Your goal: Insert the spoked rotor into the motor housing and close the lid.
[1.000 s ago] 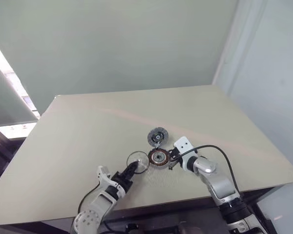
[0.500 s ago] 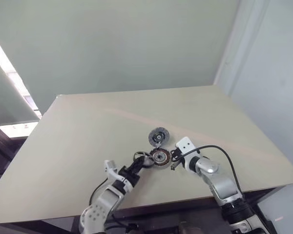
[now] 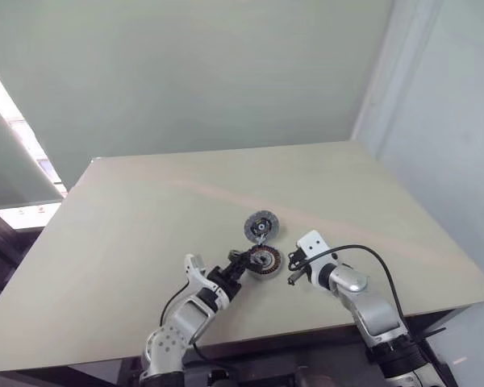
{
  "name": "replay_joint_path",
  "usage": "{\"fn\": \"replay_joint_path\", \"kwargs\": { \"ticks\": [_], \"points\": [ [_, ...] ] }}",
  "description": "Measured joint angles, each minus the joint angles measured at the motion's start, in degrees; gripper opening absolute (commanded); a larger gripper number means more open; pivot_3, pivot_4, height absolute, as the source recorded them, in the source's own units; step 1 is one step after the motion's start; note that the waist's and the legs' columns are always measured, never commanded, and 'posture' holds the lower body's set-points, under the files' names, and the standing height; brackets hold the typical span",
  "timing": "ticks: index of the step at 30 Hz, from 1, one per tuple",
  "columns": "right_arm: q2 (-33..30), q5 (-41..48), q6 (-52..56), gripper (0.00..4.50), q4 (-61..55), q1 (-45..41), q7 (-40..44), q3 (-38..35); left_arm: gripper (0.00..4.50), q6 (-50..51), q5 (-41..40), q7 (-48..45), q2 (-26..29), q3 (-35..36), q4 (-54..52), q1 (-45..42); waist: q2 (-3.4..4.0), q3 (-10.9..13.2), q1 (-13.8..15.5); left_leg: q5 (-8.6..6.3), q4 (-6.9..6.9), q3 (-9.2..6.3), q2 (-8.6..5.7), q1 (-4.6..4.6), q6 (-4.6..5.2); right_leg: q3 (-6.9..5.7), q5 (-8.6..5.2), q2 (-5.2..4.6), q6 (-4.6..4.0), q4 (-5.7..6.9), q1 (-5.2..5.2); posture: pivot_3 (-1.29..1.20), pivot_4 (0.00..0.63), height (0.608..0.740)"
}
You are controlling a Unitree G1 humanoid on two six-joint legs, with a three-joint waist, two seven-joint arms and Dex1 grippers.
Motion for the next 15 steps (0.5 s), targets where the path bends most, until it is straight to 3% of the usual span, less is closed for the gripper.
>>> {"fn": "replay_joint_path", "kwargs": {
  "ticks": [6,9,11,15],
  "points": [
    [0.54,0.04,0.00,0.00,0.00,-0.01,-0.05,-0.02,1.63,-0.40,2.34,1.99,-0.29,0.15,1.42,0.36,-0.01,0.01,0.01,0.00,0.08,-0.01,-0.02,0.00,0.00,0.00,0.00,-0.01,0.00,-0.01,0.04,0.00,0.000,0.740],
    [0.58,0.05,0.00,0.00,0.00,-0.02,-0.04,-0.01,1.05,-0.80,3.20,2.76,-0.93,0.26,1.82,0.37,-0.01,0.01,0.01,0.00,0.06,-0.02,-0.03,-0.01,0.00,0.00,0.00,-0.02,0.00,-0.01,0.03,0.00,0.000,0.740],
    [0.53,0.04,0.01,0.00,0.01,-0.02,-0.02,-0.01,0.38,-1.30,3.16,2.42,-1.07,0.33,1.85,0.27,-0.01,0.00,0.01,0.00,0.04,-0.04,-0.03,0.00,0.00,-0.01,0.00,-0.02,0.00,-0.01,0.04,0.00,0.000,0.740],
    [0.48,0.05,0.01,0.00,0.00,-0.09,0.00,-0.02,0.32,-2.26,3.34,2.41,-1.22,0.42,1.89,0.13,0.00,0.00,-0.04,0.00,0.04,-0.02,-0.02,0.01,0.00,0.00,0.00,-0.02,0.00,-0.01,0.04,0.00,0.000,0.740]
  ]
}}
